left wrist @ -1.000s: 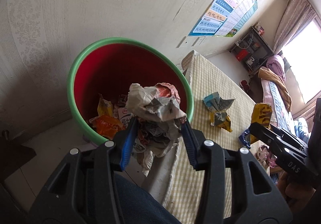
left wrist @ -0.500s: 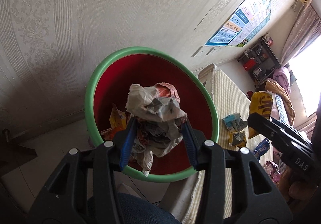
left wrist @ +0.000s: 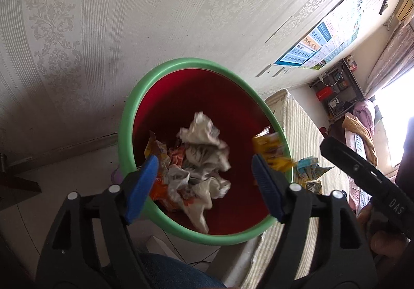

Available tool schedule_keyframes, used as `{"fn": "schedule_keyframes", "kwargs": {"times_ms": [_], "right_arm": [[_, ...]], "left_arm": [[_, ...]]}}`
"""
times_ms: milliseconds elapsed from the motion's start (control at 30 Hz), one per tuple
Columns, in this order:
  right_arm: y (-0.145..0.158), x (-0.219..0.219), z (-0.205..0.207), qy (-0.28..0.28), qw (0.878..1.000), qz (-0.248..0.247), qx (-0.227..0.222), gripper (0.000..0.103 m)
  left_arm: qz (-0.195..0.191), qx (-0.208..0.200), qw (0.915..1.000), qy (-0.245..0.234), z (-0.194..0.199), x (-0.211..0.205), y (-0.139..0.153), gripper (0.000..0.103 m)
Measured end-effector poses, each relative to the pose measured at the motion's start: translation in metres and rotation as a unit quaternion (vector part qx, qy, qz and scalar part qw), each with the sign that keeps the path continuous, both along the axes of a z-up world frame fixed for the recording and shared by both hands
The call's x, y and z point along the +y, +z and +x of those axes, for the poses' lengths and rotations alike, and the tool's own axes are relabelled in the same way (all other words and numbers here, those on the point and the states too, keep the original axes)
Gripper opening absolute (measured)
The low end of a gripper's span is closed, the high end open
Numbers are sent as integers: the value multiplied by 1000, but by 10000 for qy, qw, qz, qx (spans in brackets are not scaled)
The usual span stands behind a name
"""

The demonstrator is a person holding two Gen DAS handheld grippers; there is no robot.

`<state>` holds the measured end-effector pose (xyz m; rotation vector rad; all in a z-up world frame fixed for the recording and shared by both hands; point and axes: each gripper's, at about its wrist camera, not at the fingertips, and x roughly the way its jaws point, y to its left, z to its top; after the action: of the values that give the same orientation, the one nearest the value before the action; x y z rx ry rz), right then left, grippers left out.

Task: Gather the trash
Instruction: 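Open both tools to drop the wrappers into the red bin, then move both tools back over the table toward the remaining wrappers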

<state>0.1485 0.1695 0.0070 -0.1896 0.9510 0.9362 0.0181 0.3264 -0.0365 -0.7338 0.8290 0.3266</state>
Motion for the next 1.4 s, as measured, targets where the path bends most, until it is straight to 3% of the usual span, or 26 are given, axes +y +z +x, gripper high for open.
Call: {"fn": "schedule_keyframes", "kwargs": {"times_ms": [267,533,867,1400], "right_arm": [[6,-18,-4,-266,9996,-44,-58,94],[20,-57,-19,-480,9987,6,-158,96],[17,-150,-46,-944,9951,-182,-226,96],[-2,-314,-64,-2292,9731,-220,-50,96]], "left_arm": [[358,186,9992,49,-4,-12,9,97],[445,236,9985,-192,-10,-45,22,97],[590,181,9956,-703,-17,-108,38,97],[792,276,9814,-1728,-8,-219,36,97]]}}
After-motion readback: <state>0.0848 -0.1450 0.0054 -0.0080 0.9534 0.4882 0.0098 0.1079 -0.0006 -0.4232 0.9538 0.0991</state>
